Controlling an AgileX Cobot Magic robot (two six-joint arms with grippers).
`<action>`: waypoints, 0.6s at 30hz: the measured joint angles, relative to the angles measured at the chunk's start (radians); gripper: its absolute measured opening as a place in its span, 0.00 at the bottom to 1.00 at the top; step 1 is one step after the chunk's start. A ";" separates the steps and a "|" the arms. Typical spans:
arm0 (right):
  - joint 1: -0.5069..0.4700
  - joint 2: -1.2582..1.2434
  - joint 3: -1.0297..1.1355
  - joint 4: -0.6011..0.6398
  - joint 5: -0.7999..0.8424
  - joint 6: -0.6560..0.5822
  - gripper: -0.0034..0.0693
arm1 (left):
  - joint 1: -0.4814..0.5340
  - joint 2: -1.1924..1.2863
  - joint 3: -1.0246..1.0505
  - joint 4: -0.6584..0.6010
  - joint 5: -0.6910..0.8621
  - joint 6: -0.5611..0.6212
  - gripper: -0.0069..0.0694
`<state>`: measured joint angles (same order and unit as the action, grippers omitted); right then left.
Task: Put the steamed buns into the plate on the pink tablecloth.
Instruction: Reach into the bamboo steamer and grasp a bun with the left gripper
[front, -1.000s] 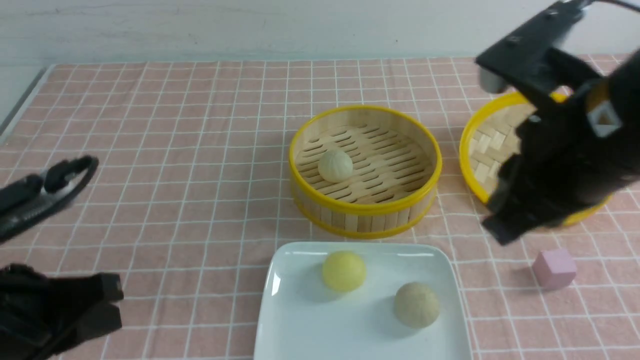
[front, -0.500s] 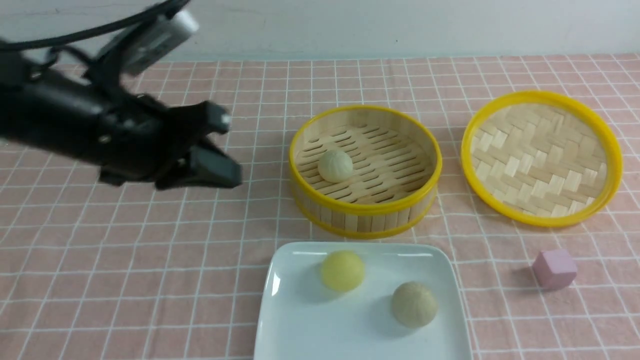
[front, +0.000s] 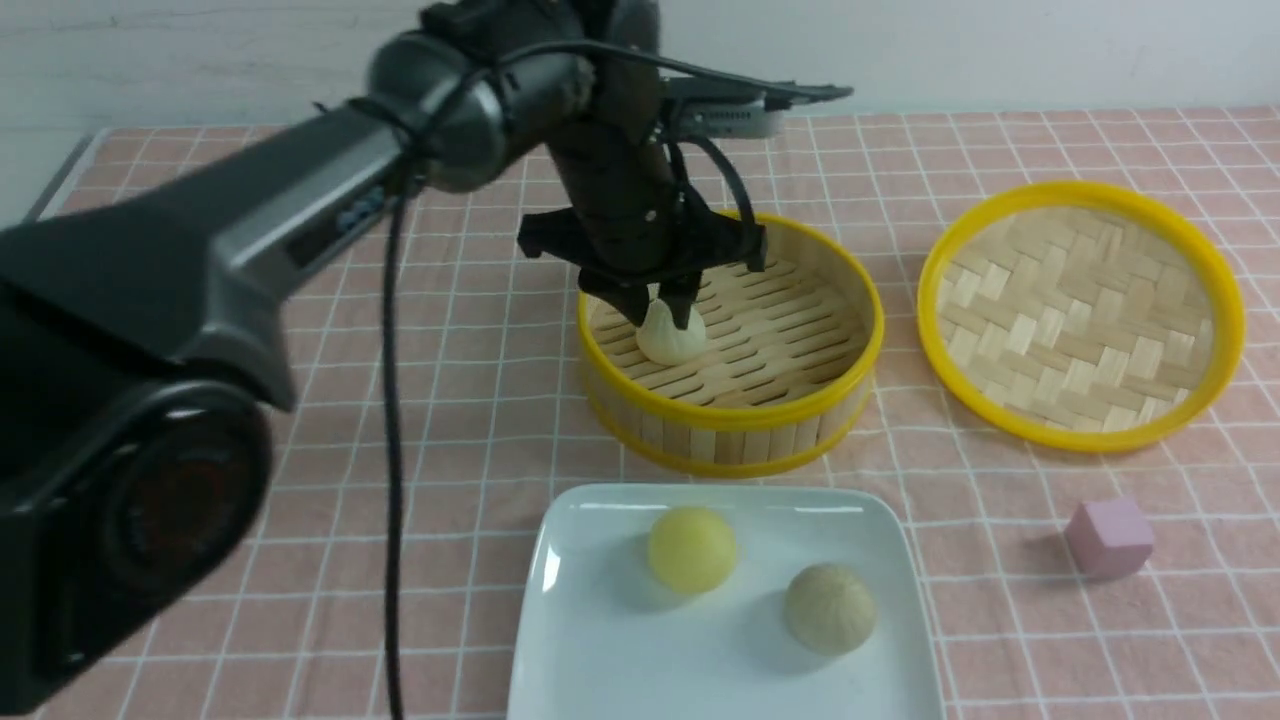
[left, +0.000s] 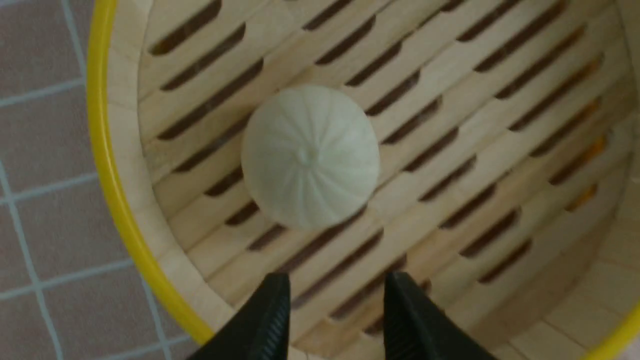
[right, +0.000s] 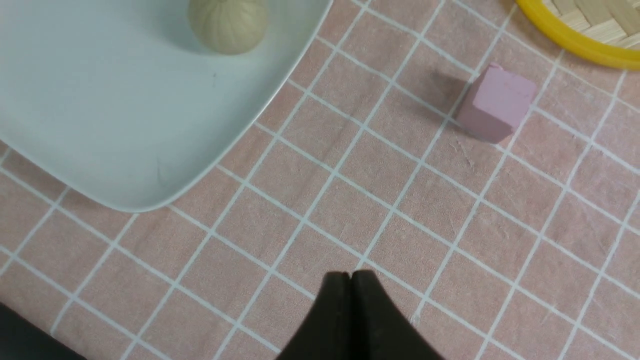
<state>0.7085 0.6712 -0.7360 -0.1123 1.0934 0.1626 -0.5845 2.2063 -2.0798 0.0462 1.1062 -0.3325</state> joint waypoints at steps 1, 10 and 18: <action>0.000 0.000 0.000 0.000 -0.001 0.000 0.04 | -0.005 0.020 -0.025 0.024 0.007 -0.005 0.52; 0.000 0.000 0.000 -0.014 -0.012 0.014 0.05 | -0.016 0.100 -0.075 0.093 -0.017 -0.022 0.56; 0.000 0.000 0.000 -0.023 -0.027 0.017 0.05 | -0.018 0.131 -0.083 0.097 -0.023 -0.016 0.18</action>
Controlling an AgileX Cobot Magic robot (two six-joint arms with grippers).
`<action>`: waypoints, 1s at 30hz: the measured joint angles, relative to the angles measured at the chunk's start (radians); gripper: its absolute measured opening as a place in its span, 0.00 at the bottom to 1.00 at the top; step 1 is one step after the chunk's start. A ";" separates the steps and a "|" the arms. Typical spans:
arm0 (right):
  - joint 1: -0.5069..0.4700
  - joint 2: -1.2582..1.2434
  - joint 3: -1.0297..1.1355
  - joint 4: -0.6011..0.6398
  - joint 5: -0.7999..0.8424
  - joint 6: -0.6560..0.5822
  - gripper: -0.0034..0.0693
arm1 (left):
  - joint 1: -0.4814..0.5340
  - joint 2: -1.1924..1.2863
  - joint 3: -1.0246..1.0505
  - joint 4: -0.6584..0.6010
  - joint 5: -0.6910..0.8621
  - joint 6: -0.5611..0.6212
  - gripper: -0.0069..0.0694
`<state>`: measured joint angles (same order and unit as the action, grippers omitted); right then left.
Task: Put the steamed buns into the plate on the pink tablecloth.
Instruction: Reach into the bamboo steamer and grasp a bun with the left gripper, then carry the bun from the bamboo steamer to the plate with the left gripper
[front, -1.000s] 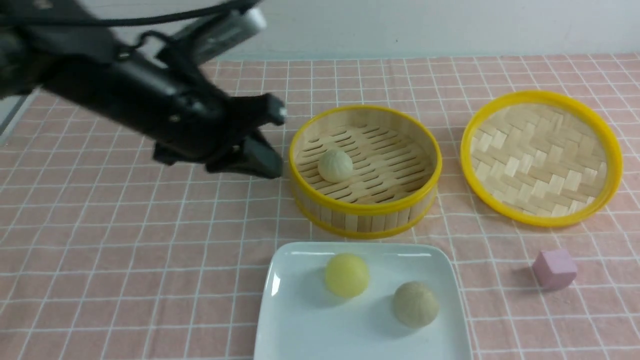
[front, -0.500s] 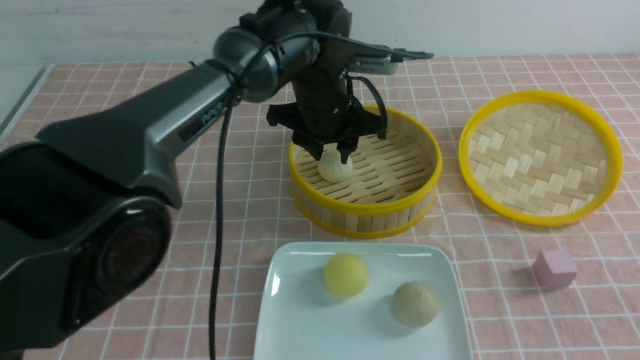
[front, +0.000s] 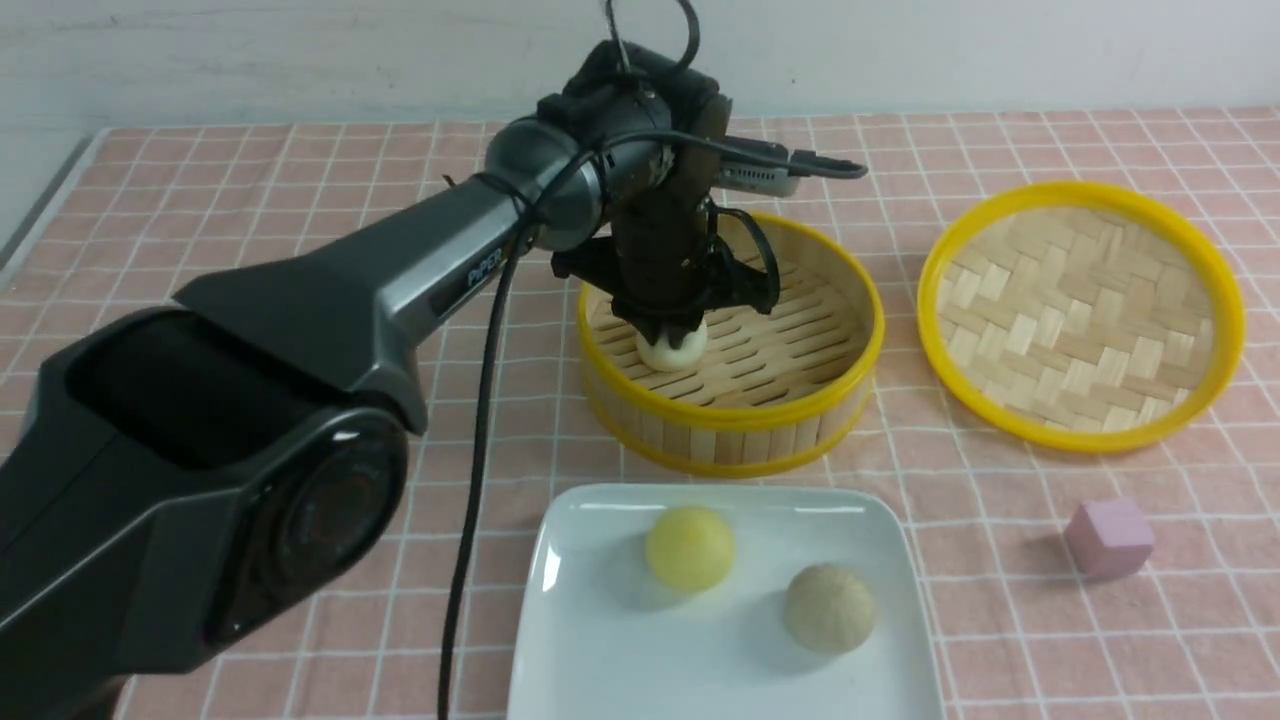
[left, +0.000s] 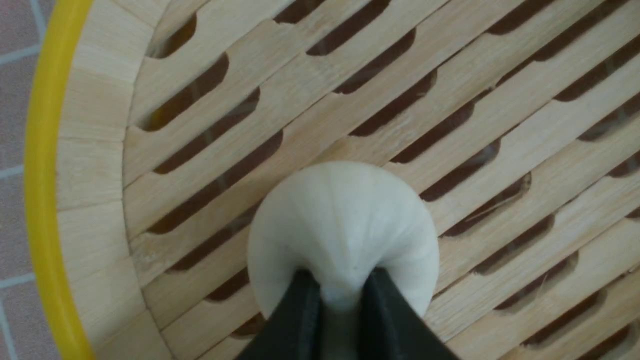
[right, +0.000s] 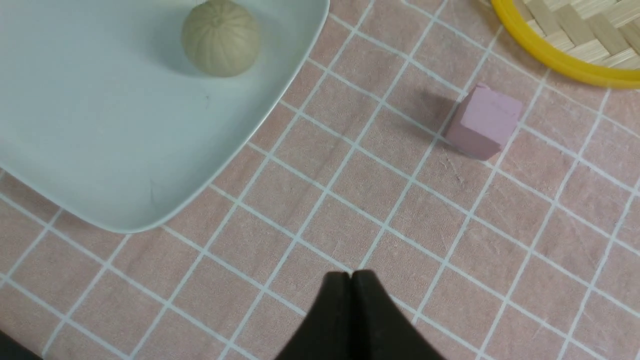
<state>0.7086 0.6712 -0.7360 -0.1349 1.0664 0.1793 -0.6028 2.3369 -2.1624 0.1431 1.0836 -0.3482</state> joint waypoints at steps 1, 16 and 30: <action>0.000 0.000 0.001 0.000 -0.001 0.000 0.05 | -0.001 -0.007 -0.008 0.002 0.015 0.005 0.14; 0.002 -0.001 0.010 0.000 0.002 0.001 0.07 | -0.083 -0.463 0.080 0.061 0.156 0.098 0.12; 0.002 -0.001 0.010 0.000 -0.005 0.001 0.09 | -0.081 -0.638 0.966 -0.186 -0.150 0.004 0.13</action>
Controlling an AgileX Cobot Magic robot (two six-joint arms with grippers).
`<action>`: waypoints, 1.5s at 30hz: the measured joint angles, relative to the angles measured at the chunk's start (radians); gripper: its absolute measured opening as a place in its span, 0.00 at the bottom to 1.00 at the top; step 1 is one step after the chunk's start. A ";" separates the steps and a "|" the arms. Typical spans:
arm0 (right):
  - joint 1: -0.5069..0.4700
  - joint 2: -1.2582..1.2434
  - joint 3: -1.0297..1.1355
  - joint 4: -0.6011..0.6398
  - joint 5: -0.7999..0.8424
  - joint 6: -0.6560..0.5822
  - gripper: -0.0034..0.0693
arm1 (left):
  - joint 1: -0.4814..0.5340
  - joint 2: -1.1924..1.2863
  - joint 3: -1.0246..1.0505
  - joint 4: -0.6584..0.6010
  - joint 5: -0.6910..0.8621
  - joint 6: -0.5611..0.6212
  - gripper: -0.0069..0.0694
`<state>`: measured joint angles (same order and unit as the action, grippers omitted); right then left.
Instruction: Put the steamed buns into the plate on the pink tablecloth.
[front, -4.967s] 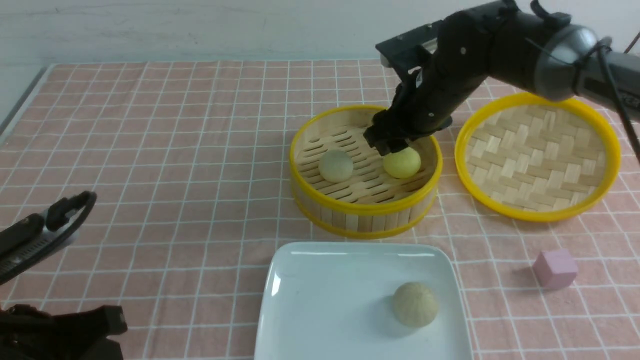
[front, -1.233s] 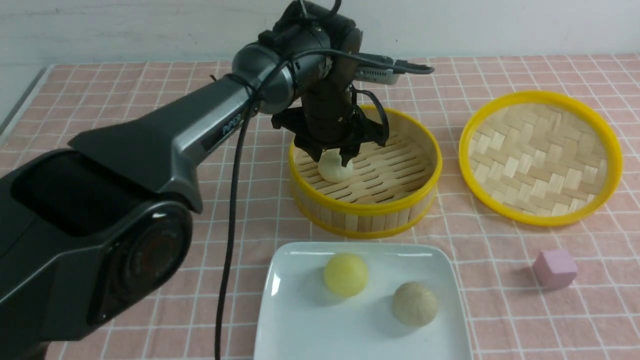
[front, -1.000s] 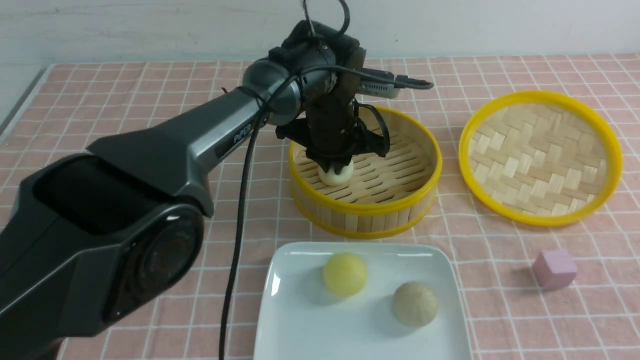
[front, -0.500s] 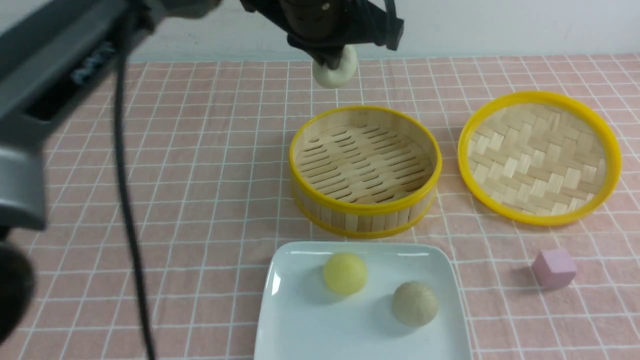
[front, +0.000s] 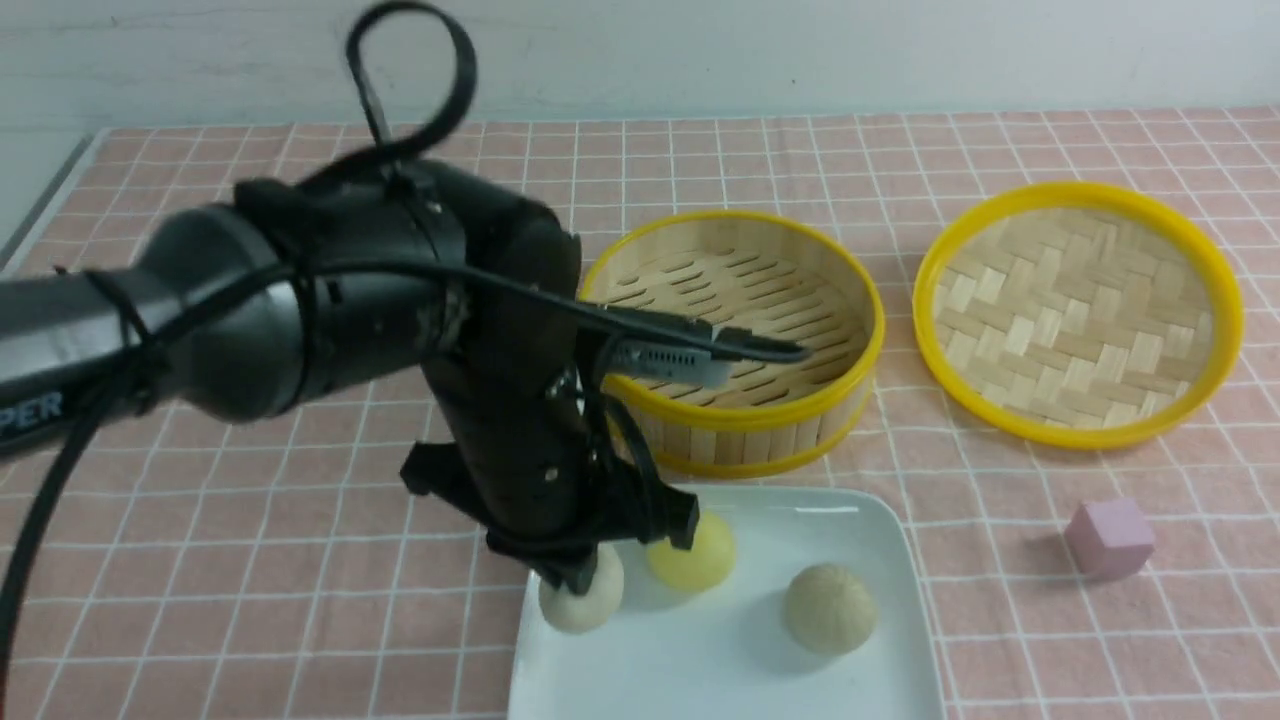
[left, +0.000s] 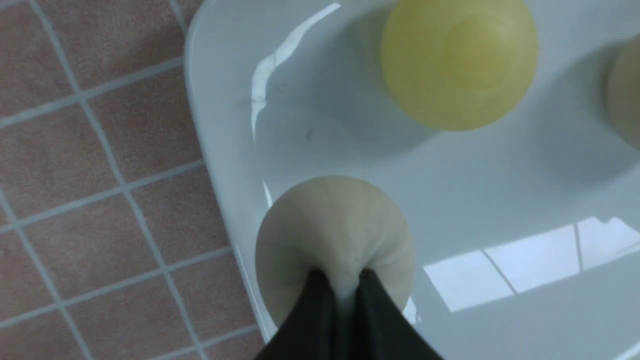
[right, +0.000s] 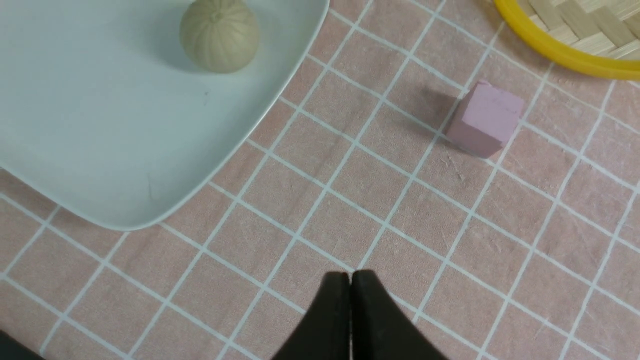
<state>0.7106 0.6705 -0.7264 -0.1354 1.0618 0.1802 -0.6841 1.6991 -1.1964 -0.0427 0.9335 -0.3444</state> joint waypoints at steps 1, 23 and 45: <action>0.000 0.000 0.000 0.000 -0.001 0.000 0.09 | 0.000 0.016 0.017 0.000 -0.043 -0.032 0.13; 0.000 -0.254 -0.142 -0.030 0.191 0.000 0.10 | 0.000 0.046 -0.196 0.053 0.028 -0.091 0.69; 0.000 -0.500 0.312 0.056 -0.739 0.015 0.03 | 0.000 0.046 -0.245 0.137 0.085 -0.088 0.12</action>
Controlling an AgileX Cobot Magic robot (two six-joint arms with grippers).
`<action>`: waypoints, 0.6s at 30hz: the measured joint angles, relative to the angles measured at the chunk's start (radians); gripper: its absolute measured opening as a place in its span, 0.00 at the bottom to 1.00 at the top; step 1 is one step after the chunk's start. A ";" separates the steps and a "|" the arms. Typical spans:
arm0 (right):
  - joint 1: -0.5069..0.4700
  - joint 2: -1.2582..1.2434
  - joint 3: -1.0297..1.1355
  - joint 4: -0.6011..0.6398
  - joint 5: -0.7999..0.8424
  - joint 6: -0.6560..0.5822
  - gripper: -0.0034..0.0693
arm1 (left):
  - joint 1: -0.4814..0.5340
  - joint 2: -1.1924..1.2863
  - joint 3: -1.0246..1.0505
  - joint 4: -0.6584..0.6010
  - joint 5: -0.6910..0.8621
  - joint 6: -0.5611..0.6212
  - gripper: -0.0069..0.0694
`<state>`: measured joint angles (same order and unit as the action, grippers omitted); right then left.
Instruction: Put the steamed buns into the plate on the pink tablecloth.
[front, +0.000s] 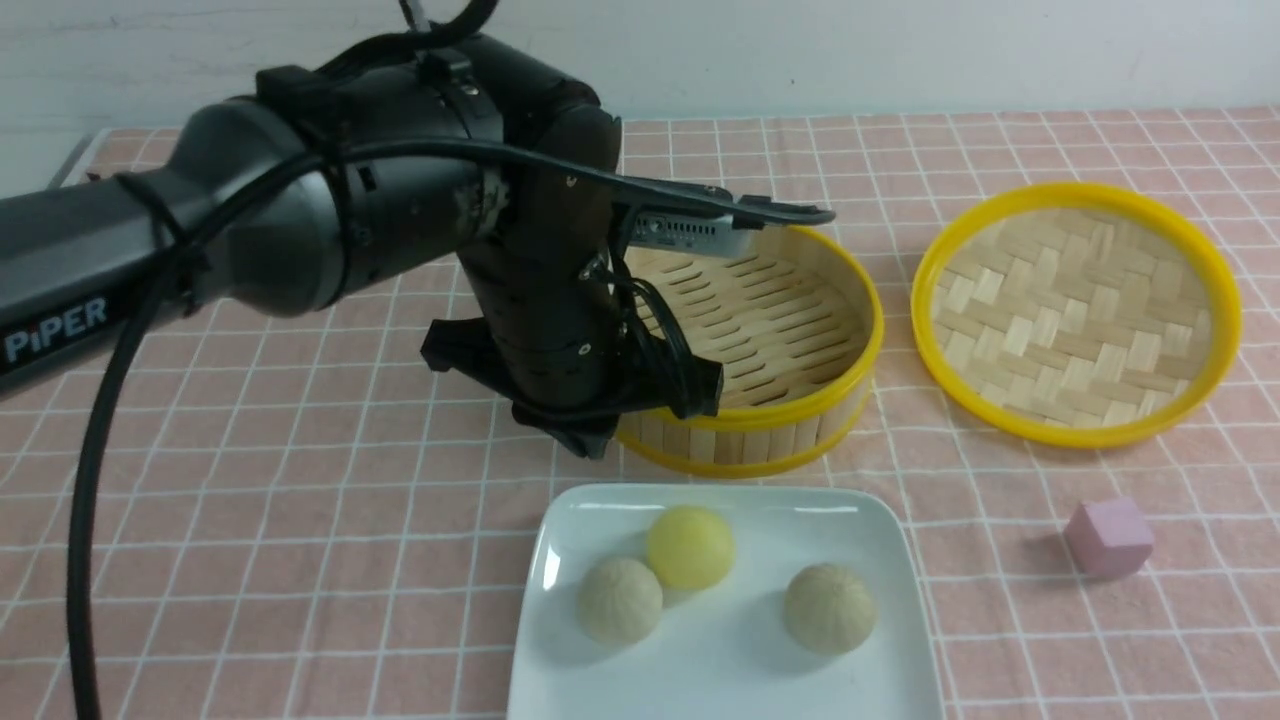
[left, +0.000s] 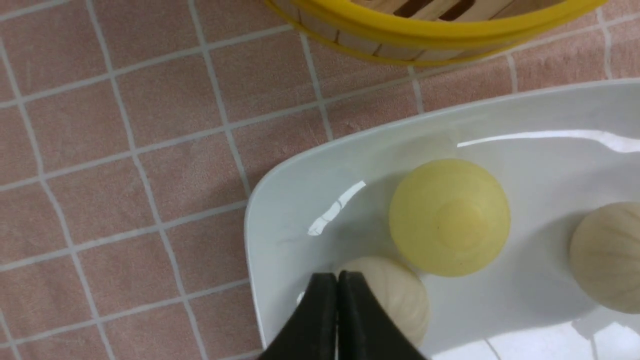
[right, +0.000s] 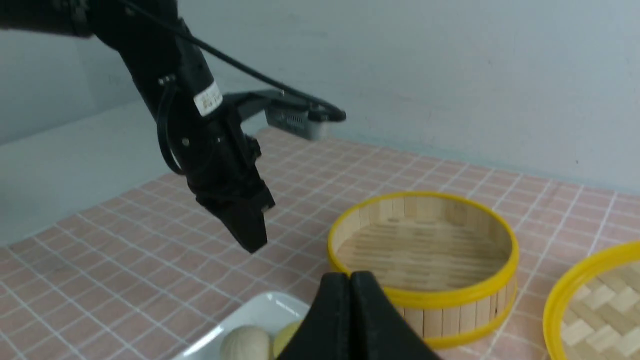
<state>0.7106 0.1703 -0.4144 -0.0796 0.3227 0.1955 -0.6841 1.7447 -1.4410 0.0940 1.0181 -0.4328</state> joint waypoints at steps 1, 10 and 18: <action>0.000 0.000 0.001 -0.003 -0.012 0.000 0.03 | 0.000 0.000 0.000 0.002 0.000 0.000 0.12; 0.000 0.000 0.007 -0.006 -0.022 -0.001 0.03 | 0.000 0.000 0.000 0.038 0.000 0.000 0.12; 0.000 -0.001 0.013 -0.007 -0.027 -0.001 0.04 | 0.000 0.000 0.000 0.065 0.002 0.000 0.12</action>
<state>0.7106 0.1693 -0.4014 -0.0866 0.2959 0.1947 -0.6841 1.7447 -1.4410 0.1586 1.0203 -0.4328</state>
